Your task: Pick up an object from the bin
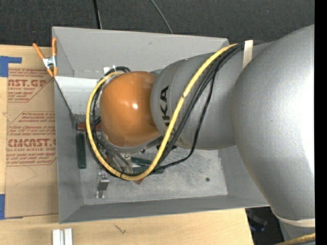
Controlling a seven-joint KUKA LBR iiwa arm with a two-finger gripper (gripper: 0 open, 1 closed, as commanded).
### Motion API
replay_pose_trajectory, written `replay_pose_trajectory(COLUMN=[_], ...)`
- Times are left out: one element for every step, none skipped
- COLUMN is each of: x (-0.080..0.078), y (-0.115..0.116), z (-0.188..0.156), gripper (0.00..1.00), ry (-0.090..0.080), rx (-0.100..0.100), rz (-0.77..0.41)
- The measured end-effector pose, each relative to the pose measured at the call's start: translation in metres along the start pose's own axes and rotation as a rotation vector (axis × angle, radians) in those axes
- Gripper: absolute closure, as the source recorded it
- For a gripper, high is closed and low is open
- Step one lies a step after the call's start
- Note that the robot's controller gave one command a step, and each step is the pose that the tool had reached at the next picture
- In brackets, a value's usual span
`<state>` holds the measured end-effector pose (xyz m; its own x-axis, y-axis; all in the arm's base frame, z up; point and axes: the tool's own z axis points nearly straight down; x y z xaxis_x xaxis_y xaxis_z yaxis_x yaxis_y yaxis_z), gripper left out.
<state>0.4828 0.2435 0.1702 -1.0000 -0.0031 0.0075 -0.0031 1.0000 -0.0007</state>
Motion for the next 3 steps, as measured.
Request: replay_pose_trajectory(x=[-0.002,-0.051,-0.050], y=[-0.001,-0.033,-0.054], z=[-0.004,0.021,0.041], gripper=[0.00,0.00,0.00], ry=[-0.007,-0.011,-0.010], rx=[-0.002,-0.002,-0.001], rz=[0.003,-0.047,-0.050])
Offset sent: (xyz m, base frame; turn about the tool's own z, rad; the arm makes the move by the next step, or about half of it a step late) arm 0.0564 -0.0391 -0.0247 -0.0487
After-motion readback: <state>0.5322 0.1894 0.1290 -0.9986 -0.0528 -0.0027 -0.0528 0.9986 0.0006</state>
